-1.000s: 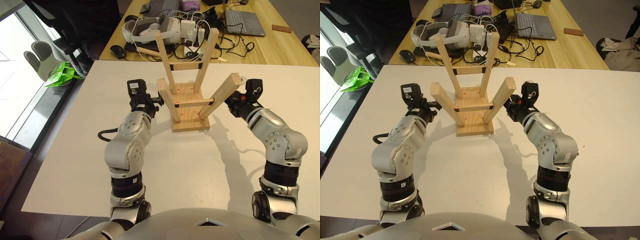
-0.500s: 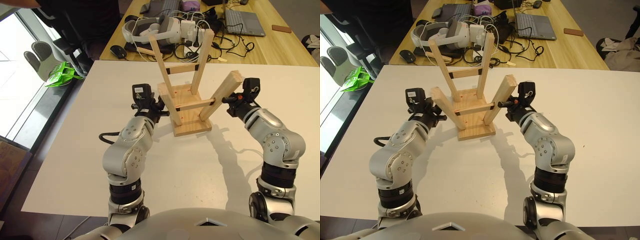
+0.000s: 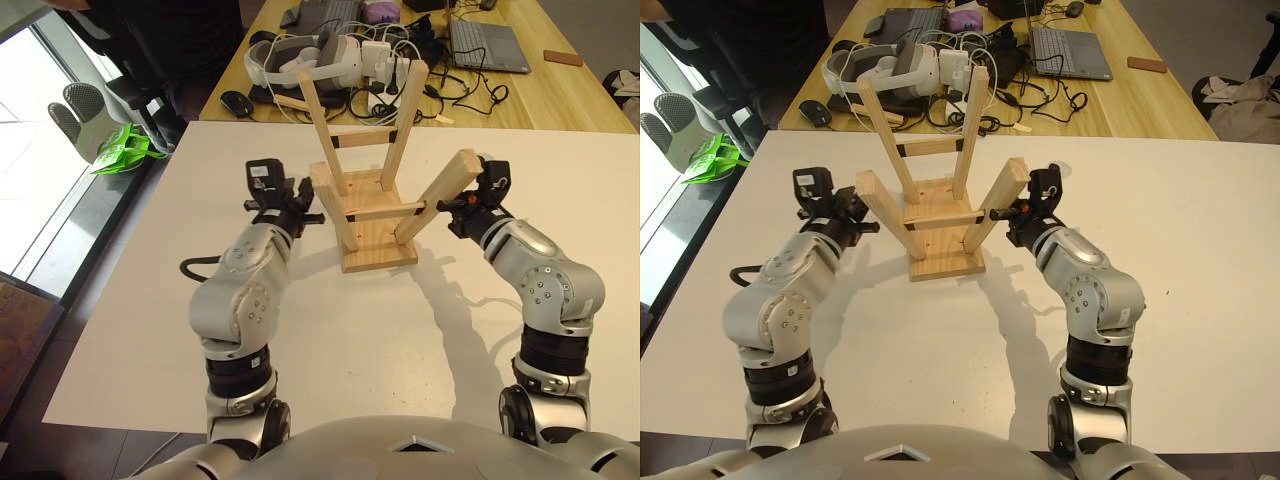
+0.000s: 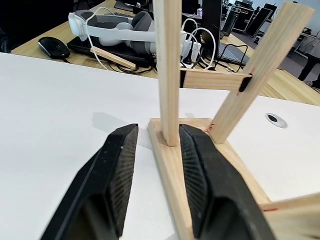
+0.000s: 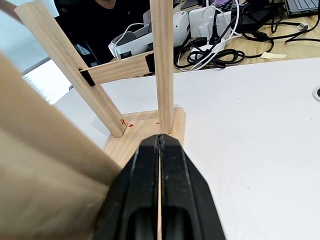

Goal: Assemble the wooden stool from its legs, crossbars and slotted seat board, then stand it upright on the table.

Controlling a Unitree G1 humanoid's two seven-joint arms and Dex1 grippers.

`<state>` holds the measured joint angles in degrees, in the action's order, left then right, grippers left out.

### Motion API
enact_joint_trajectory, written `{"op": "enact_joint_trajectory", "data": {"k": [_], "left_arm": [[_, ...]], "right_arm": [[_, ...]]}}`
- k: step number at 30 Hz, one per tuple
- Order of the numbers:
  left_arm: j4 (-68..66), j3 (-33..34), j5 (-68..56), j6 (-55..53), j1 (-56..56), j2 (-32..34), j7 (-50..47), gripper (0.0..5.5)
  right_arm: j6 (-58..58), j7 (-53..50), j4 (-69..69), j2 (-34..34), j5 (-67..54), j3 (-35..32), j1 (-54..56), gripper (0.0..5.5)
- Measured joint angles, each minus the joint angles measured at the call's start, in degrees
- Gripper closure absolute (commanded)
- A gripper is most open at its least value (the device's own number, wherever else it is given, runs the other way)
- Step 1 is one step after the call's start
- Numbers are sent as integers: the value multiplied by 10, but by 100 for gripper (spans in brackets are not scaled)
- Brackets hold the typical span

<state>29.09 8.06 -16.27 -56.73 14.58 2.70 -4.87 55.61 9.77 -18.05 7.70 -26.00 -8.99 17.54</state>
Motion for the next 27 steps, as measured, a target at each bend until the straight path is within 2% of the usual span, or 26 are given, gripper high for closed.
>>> {"op": "enact_joint_trajectory", "data": {"k": [5,8,11,15,23,27], "left_arm": [[-12,64,-1,31,23,40,11,397],[-22,123,-37,68,122,57,19,397],[-26,149,-118,72,211,60,49,397],[-5,151,-231,52,304,51,67,397],[30,125,-307,29,296,52,49,397],[37,109,-317,26,280,63,50,397]], "right_arm": [[-6,-18,18,4,5,-28,5,550],[-13,-26,27,6,6,-36,8,550],[-16,-29,31,6,6,-36,9,550],[-17,-30,35,8,6,-35,10,550],[-31,-40,37,16,7,-39,12,550],[-77,-71,37,16,22,-72,14,550]]}}
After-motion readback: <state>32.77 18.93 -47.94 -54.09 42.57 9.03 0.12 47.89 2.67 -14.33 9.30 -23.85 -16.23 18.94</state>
